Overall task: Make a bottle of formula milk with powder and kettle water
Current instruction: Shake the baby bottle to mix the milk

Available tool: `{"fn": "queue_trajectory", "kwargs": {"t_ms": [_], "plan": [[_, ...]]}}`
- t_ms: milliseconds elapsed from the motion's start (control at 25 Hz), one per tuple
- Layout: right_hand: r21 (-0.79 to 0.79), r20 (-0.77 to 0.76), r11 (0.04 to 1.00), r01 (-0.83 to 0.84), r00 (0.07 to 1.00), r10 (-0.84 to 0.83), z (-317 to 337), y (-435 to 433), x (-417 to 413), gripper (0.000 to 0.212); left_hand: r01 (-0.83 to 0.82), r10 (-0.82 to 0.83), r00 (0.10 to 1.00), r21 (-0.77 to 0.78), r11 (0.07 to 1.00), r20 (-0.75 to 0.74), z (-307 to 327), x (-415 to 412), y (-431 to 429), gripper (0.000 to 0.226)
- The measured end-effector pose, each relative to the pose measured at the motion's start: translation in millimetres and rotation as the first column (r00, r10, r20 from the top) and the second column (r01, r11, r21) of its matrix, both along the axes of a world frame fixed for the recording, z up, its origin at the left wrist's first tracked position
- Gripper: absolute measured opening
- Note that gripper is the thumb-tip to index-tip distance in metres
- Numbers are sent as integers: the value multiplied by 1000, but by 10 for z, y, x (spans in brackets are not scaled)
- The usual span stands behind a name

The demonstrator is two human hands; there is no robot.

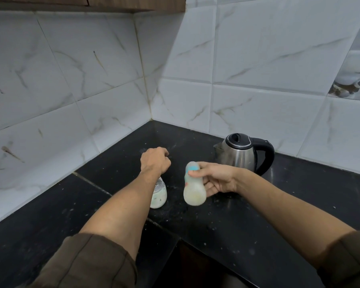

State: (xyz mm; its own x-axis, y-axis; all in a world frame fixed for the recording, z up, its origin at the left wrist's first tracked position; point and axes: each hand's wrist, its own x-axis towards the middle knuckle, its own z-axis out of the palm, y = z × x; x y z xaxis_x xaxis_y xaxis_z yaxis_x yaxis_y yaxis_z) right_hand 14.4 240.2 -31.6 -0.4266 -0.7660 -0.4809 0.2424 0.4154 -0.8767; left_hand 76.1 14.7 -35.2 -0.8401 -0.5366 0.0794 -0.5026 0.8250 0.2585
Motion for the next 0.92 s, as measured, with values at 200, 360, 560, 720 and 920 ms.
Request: {"fn": "queue_trajectory", "kwargs": {"t_ms": [200,360,560,720,920], "plan": [[19,-16,998,61,998,-61,21,-36,33,53,0,0,1000,-12,1000,-4,28,24,9,41],[-201,-60,948,247,963,-264,86,-9,-13,62,-7,7,1000,-20,1000,-7,35,75,-29,40],[-323,-135,937,130,974,-181,75,20,58,77,4,-4,1000,-12,1000,-1,29,90,-11,39],[-418,-116,879,229,946,-302,62,-18,109,84,1,-2,1000,-25,1000,-4,56,83,9,40],[-297,-248,955,-18,967,-59,136,-9,89,86,6,-6,1000,-23,1000,4,52,82,38,38]]}}
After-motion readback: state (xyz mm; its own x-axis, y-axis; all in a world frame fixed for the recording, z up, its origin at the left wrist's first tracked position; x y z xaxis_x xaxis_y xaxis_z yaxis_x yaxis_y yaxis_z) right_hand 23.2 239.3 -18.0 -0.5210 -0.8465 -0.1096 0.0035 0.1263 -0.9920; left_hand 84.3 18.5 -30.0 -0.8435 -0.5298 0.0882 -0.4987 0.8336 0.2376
